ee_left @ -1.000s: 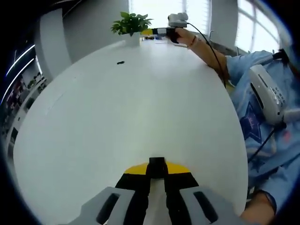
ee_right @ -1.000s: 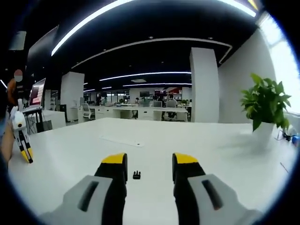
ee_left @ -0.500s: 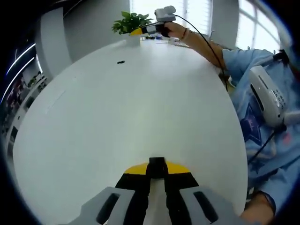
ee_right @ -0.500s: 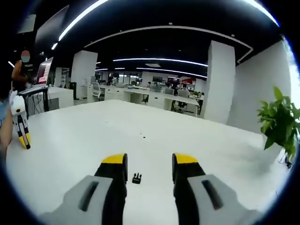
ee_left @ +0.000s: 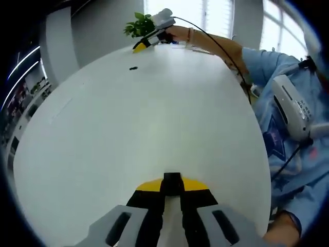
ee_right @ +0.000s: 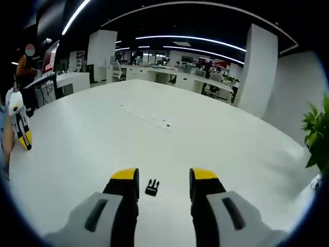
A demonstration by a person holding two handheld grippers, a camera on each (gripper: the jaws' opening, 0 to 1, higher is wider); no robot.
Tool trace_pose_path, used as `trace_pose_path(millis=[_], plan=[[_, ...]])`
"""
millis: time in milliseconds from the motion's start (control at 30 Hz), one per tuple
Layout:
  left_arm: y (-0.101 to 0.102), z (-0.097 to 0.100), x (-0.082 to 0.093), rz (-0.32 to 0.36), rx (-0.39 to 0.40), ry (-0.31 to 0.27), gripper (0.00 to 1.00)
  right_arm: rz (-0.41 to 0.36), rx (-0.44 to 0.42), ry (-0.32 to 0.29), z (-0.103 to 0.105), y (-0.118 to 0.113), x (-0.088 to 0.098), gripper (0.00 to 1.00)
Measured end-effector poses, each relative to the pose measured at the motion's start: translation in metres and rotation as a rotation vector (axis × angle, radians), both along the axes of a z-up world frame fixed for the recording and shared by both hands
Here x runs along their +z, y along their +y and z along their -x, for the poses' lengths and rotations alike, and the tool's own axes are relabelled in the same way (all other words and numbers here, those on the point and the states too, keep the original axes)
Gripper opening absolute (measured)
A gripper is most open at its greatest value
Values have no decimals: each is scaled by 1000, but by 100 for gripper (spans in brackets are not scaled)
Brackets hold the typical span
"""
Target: Snap the two parts of the plastic buckle together until the buckle closes and remains connected.
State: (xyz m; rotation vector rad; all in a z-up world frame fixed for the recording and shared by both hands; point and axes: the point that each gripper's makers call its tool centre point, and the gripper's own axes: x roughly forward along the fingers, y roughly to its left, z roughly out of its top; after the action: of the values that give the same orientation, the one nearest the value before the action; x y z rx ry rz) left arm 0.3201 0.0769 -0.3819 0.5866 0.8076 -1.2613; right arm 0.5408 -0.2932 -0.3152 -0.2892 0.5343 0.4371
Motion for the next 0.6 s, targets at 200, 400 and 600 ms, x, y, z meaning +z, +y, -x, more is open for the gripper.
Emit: trace_pose_path(millis=[200, 400, 600], plan=[[1, 0, 0, 1, 0, -1, 10, 35, 12, 88, -5, 6, -29, 36], [2, 0, 0, 4, 1, 3, 10, 18, 25, 131, -1, 14, -49, 31], [3, 0, -1, 7, 1, 6, 10, -2, 13, 163, 2, 12, -61, 30]])
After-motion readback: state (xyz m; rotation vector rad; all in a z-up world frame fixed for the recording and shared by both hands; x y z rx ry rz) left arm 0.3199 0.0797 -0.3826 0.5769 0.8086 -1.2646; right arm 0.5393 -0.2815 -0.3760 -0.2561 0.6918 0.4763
